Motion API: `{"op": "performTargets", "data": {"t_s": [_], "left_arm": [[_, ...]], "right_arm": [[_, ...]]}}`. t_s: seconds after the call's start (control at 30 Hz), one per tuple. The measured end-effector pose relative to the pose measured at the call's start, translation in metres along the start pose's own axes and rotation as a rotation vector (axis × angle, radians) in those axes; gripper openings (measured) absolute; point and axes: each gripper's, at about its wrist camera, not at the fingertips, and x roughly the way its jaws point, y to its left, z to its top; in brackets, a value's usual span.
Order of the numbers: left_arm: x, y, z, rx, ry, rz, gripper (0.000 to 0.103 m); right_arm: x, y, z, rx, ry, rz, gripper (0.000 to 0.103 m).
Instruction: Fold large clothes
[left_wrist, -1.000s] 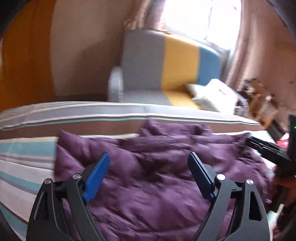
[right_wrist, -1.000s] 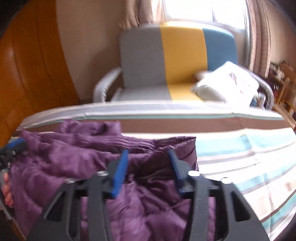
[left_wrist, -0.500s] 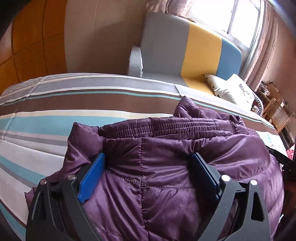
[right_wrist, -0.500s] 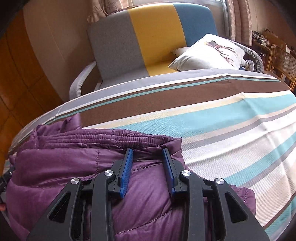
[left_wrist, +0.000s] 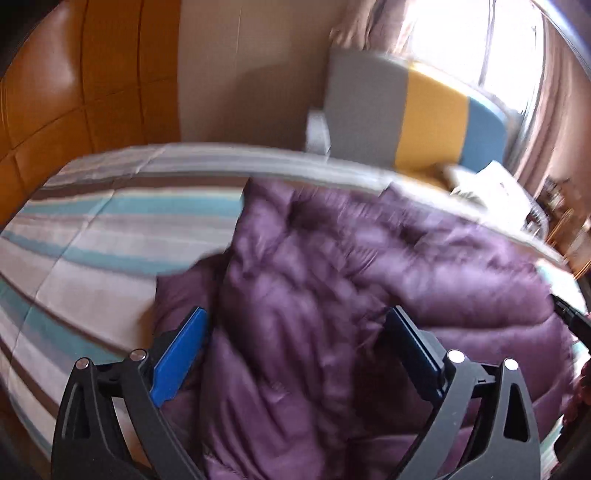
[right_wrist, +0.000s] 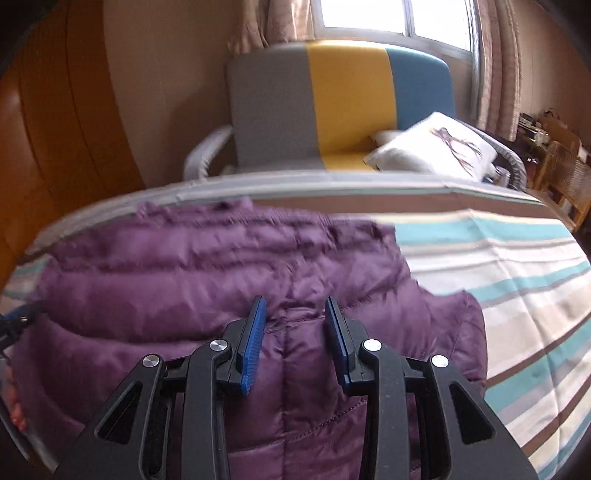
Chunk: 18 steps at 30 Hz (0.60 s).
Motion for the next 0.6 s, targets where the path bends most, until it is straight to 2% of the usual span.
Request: {"op": "performTargets", "data": {"t_s": [0.1, 0.27, 0.37, 0.6], "left_arm": [[0.009, 0.005, -0.009, 0.009, -0.018, -0.034, 0.100], [0.003, 0.013, -0.010, -0.035, -0.008, -0.069, 0.099], [-0.011, 0.018, -0.017, -0.067, -0.021, -0.083, 0.100], [-0.038, 0.042, -0.048, -0.170, -0.043, -0.075, 0.100]], "right_arm": [[0.018, -0.008, -0.007, 0.013, 0.006, -0.010, 0.033], [0.014, -0.013, -0.003, 0.017, 0.022, -0.013, 0.033], [-0.018, -0.014, -0.012, 0.084, -0.030, 0.051, 0.033], [-0.071, 0.020, -0.037, 0.055, -0.080, 0.182, 0.033]]}}
